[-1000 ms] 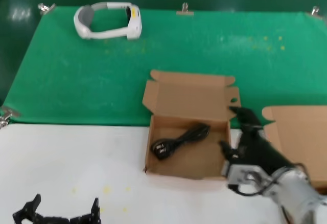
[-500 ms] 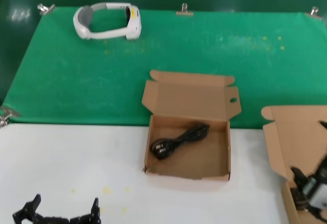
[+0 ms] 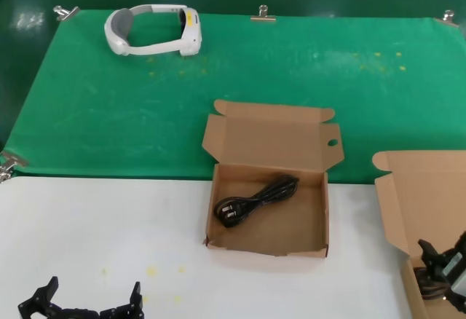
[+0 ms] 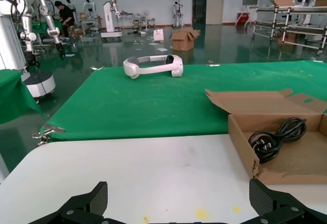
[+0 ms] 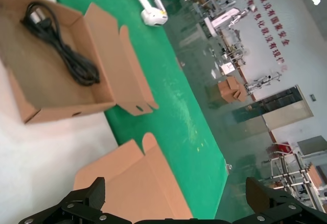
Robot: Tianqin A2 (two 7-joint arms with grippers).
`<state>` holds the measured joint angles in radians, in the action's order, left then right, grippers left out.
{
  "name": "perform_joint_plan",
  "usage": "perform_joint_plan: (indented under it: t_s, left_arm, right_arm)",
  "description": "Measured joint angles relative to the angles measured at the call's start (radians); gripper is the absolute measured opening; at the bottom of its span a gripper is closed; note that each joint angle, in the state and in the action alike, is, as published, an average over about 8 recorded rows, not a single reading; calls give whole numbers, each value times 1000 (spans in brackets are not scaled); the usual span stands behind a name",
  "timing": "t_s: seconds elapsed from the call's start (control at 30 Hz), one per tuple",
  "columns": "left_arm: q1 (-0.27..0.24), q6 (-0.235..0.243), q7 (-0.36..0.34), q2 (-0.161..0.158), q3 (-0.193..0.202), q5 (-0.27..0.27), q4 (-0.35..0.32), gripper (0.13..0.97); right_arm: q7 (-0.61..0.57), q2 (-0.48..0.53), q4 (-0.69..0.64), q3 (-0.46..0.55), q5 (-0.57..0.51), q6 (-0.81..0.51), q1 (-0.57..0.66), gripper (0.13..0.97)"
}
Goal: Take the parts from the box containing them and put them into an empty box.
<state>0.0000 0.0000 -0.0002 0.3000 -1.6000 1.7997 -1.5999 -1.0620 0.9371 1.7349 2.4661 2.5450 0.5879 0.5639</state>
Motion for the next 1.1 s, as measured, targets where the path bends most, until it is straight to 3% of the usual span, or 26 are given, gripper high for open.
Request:
perform_joint_plan:
  t_s: [1.1]
  left_arm:
    - [0, 0, 0, 0, 0, 0, 0, 966]
  right_arm:
    - [457, -274, -58, -373, -321, -253, -243, 966]
